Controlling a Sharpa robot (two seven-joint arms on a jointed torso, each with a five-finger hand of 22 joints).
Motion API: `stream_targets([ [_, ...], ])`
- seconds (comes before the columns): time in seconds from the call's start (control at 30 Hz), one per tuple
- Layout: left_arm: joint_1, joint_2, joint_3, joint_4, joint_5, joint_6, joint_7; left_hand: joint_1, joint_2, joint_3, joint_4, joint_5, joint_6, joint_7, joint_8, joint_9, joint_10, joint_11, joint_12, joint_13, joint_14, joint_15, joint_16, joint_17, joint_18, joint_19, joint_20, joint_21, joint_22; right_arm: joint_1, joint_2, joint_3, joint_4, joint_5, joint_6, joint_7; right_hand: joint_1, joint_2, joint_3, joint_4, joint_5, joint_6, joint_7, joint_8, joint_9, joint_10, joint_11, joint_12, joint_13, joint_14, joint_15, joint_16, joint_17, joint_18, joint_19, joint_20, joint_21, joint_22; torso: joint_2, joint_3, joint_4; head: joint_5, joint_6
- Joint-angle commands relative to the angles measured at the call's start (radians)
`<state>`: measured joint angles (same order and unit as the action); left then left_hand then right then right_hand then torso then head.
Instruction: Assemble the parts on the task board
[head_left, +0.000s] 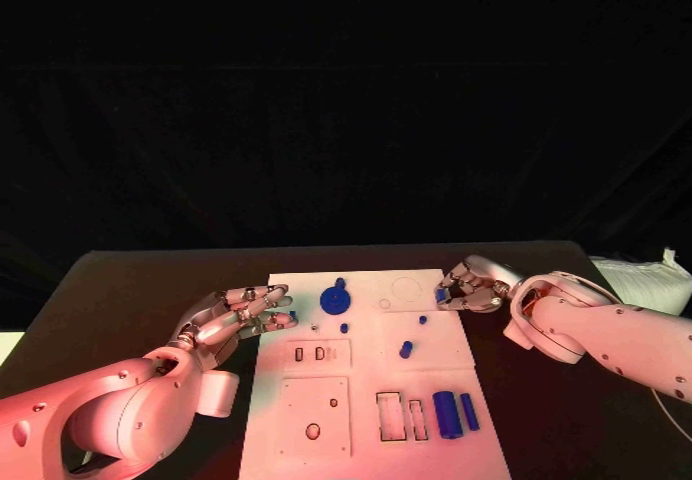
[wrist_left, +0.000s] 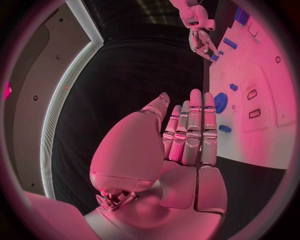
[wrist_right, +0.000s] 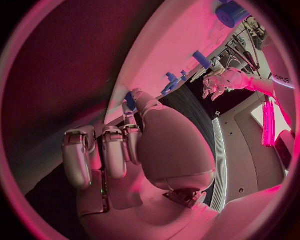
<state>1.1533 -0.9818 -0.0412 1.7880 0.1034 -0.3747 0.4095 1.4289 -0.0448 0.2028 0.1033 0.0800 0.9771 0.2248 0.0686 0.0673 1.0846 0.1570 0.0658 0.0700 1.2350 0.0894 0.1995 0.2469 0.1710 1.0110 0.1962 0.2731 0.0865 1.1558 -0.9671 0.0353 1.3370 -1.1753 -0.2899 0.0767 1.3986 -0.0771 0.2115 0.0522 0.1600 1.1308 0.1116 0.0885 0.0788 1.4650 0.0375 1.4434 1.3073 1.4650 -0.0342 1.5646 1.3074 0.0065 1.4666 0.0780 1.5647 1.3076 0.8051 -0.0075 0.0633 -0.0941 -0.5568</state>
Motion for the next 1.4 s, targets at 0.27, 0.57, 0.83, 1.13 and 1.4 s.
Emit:
stream_targets([
  [0.27, 0.0, -0.001, 0.0, 0.003, 0.0, 0.013, -0.001, 0.0, 0.006, 0.001, -0.004, -0.004, -0.005, 0.001, -0.001, 0.0, -0.005, 0.002, 0.0, 0.001, -0.003, 0.001, -0.006, 0.002, 0.012, 0.002, 0.005, -0.006, -0.001, -0.001, 0.005, 0.0, 0.012, -0.001, -0.052, 0.008, -0.009, 0.024, 0.004, -0.005, 0.008, 0.049, -0.021, 0.021, 0.012, 0.061, -0.025, 0.007, 0.202, 0.106, -0.018, 0.006, 0.263, -0.007, 0.104, -0.019, 0.006, 0.263, 0.0, 0.0006, -0.0006, 0.0, -0.005],
  [0.57, 0.0, -0.001, 0.0, 0.0, 0.0, 0.013, -0.001, 0.0, 0.006, 0.001, -0.004, -0.004, -0.005, 0.001, -0.001, 0.0, -0.005, 0.002, 0.0, 0.001, -0.003, 0.001, -0.006, 0.002, 0.012, 0.002, 0.005, -0.006, -0.001, 0.011, 0.001, 0.003, 0.104, -0.052, -0.114, -0.068, 0.0, 0.048, 0.021, -0.016, -0.003, 0.049, -0.024, 0.016, 0.014, 0.061, -0.03, 0.005, 0.202, 0.106, -0.023, 0.006, 0.263, -0.007, 0.104, -0.026, 0.006, 0.263, -0.003, -0.0016, 0.0005, -0.001, -0.007],
  [0.83, 0.0, 0.004, 0.0, -0.015, 0.0, 0.014, 0.001, 0.0, 0.006, 0.001, -0.004, -0.004, -0.005, 0.001, -0.001, 0.0, -0.005, 0.002, 0.0, 0.001, -0.003, 0.001, -0.006, 0.002, 0.012, 0.002, 0.005, -0.006, -0.001, 0.021, 0.029, 0.003, 0.207, -0.125, -0.12, -0.154, -0.003, 0.052, 0.023, -0.016, -0.006, 0.047, -0.023, 0.015, 0.014, 0.061, -0.03, 0.005, 0.202, 0.106, -0.023, 0.006, 0.263, -0.007, 0.104, -0.026, 0.006, 0.263, -0.012, -0.0035, 0.0008, 0.006, -0.018],
  [1.13, -0.001, 0.011, 0.0, -0.035, 0.0, 0.016, 0.008, -0.001, 0.006, 0.001, -0.005, -0.004, -0.006, 0.001, -0.002, 0.0, -0.006, 0.002, 0.0, 0.001, -0.002, 0.001, -0.007, 0.003, 0.012, 0.002, 0.005, -0.006, -0.001, 0.01, 0.117, -0.002, 0.257, -0.236, -0.085, -0.223, -0.004, 0.055, 0.026, -0.017, -0.008, 0.043, -0.022, 0.011, 0.014, 0.06, -0.029, 0.003, 0.201, 0.106, -0.023, 0.006, 0.263, -0.007, 0.104, -0.026, 0.006, 0.263, -0.025, -0.0095, 0.005, 0.033, -0.048],
  [1.4, -0.001, 0.016, 0.0, -0.049, 0.004, 0.016, 0.012, -0.001, 0.006, 0.002, -0.005, -0.004, -0.006, 0.001, -0.002, 0.0, -0.006, 0.002, 0.0, 0.001, -0.002, 0.001, -0.007, 0.003, 0.012, 0.002, 0.005, -0.006, -0.002, -0.023, 0.193, -0.013, 0.269, -0.305, -0.066, -0.254, -0.005, 0.057, 0.027, -0.017, -0.009, 0.043, -0.022, 0.01, 0.014, 0.06, -0.029, 0.003, 0.201, 0.106, -0.022, 0.006, 0.263, -0.007, 0.104, -0.026, 0.006, 0.263, -0.032, -0.0149, 0.0043, 0.045, -0.068],
])
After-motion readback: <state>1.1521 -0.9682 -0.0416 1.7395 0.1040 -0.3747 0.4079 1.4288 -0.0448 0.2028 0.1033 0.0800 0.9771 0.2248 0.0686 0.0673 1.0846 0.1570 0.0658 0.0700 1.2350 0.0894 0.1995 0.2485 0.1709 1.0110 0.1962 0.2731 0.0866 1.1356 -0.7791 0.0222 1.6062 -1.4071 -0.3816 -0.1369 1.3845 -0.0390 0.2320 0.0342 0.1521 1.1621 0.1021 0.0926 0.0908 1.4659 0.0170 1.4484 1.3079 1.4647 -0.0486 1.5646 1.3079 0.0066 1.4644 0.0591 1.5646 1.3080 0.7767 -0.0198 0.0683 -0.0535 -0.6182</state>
